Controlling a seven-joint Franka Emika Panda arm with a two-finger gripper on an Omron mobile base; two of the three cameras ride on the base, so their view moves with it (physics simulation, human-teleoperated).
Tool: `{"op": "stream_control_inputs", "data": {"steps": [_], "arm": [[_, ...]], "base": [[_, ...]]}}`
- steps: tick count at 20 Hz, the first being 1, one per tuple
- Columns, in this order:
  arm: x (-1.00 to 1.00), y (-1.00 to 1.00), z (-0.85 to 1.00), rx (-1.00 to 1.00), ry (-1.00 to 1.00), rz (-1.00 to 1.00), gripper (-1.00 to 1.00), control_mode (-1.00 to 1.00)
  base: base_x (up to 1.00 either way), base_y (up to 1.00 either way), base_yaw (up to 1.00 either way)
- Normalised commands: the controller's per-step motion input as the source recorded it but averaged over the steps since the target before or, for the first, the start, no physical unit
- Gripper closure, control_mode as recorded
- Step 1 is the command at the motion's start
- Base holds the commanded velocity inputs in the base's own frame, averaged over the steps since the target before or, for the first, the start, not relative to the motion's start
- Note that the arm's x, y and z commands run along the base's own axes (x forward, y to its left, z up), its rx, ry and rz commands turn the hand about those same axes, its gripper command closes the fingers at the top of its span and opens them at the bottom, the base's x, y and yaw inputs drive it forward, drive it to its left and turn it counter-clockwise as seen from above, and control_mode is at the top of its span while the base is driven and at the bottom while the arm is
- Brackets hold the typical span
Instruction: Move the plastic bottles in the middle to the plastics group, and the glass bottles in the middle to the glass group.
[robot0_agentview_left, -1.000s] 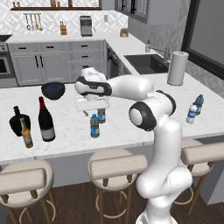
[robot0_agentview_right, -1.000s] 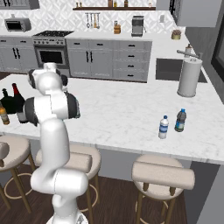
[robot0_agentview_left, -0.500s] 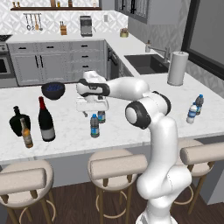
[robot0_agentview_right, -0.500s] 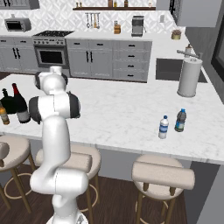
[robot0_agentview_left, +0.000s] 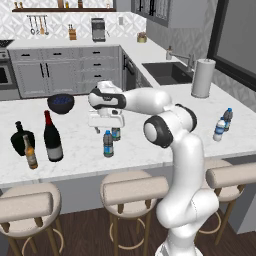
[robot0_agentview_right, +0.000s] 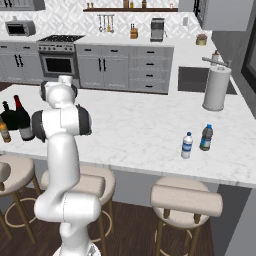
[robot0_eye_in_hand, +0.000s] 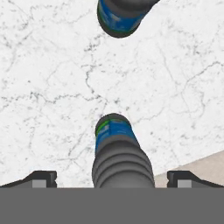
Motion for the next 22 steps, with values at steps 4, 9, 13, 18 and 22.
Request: {"op": "stream_control_inputs", "data": {"steps": [4,9,13,18,22], "arm": [[-0.20,0.00,-0.02,0.00,-0.04,-0.02,-1.00,-1.00],[-0.16,-0.02,0.00,0.00,-0.06,0.00,-1.00,-1.00],[-0.11,-0.08,0.00,0.00,-0.04,0.00,-1.00,-1.00],[-0.10,-0.14,-0.06,0.00,-0.02,0.00,-1.00,-1.00],[-0.10,-0.06,-0.03,0.00,0.00,-0.02,-1.00,-1.00]], "base": [[0.00,0.00,0.00],[0.00,0.00,0.00],[0.00,0.00,0.00],[0.00,0.00,0.00],[0.00,0.00,0.00]]}}
